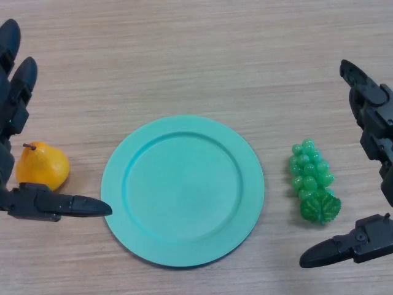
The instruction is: Pick up the yellow pear and place it on the plate
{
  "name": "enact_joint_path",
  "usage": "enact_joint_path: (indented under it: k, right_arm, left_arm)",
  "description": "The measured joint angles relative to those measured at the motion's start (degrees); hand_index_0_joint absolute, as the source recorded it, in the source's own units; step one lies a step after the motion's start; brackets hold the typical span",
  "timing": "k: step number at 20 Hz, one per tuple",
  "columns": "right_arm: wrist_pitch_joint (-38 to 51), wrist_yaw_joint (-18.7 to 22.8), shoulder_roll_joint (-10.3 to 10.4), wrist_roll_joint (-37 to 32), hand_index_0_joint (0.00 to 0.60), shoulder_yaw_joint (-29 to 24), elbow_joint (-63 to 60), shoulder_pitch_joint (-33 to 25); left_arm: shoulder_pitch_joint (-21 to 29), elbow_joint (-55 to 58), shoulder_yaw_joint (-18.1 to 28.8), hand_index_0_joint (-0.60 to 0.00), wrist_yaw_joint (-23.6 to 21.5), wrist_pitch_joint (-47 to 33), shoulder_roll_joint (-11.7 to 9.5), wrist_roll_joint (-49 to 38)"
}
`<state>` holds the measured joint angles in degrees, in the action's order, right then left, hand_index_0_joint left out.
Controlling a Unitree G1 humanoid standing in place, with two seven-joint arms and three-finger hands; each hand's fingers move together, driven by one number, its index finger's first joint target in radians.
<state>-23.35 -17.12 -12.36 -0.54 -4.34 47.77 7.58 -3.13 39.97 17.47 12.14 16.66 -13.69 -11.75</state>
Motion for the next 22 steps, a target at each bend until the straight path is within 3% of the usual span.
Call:
enact_joint_path:
  k: [7,11,16,22]
  right_arm:
    - [0.00,-0.23,0.00,0.01,0.000,-1.45,-0.47,0.01]
    - [0.04,-0.24,-0.01,0.01,0.000,-1.50,-0.58,-0.32]
    - [0.57,-0.20,0.03,-0.01,0.000,-1.52,-1.21,-0.12]
    - [0.63,-0.13,0.28,-2.17,0.000,-3.46,-1.20,0.30]
  left_arm:
    - [0.50,-1.00,-0.73,0.000,1.79,-0.04,-0.05,1.67]
    - [2.16,-9.90,-0.25,0.000,1.28,-4.48,-2.21,2.07]
    - [6.29,-20.13,2.16,0.000,-5.20,-12.54,-5.09,4.38]
    - [11.33,-37.62,0.77,0.000,-9.73,-16.81,-8.44,6.58]
